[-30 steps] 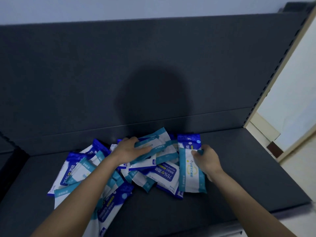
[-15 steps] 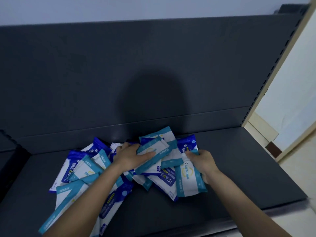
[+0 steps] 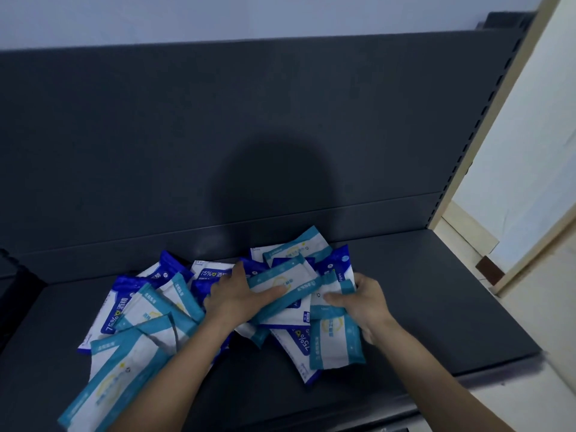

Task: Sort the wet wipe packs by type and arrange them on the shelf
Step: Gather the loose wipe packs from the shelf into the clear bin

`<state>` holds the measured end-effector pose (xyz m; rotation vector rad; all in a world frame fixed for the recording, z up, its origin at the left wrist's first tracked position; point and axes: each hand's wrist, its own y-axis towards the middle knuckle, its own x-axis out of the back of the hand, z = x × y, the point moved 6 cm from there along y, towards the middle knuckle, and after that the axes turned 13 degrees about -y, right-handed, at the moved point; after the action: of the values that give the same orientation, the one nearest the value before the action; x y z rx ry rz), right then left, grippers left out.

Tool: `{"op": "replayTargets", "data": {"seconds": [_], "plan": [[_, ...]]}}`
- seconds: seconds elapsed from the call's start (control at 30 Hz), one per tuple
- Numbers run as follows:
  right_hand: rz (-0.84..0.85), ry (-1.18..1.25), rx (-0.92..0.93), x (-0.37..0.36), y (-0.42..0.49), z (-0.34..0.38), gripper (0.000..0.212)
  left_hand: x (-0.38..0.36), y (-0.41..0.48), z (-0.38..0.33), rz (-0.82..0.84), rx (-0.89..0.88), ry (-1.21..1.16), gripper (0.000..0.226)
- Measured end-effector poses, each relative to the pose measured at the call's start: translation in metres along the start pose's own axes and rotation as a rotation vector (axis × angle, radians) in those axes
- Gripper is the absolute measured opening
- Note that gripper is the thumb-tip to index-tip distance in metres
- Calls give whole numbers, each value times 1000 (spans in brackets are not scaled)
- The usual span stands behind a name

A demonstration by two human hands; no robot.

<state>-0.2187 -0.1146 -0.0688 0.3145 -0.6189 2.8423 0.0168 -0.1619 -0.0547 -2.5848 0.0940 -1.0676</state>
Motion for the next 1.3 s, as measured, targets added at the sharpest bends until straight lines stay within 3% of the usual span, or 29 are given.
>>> {"op": "replayTargets", "data": {"seconds": [0.07,0.17,0.27,0.53,0.83,1.1,1.3], "plan": [[-26,6,39,3,-1,1,24,2,0,-2,-17,-33,-146,107],[-43,-1,123,6,-4,8,20,7,-9,-9,-38,-124,-423,70],[-60,-12,195,9,-7,17,18,7,-14,-11,-18,-158,-543,58],[-168,-83,376,14,-10,37,10,-12,-31,-33,79,-197,-739,57],[-249,63,296,54,-8,32,16,-1,-38,-17,-103,-122,-922,33],[-307,-65,472,78,-20,56,18,14,-48,-29,-269,-144,-1036,31],[-364,59,535,94,-28,76,19,11,-63,-27,-323,-122,-1053,31]]}}
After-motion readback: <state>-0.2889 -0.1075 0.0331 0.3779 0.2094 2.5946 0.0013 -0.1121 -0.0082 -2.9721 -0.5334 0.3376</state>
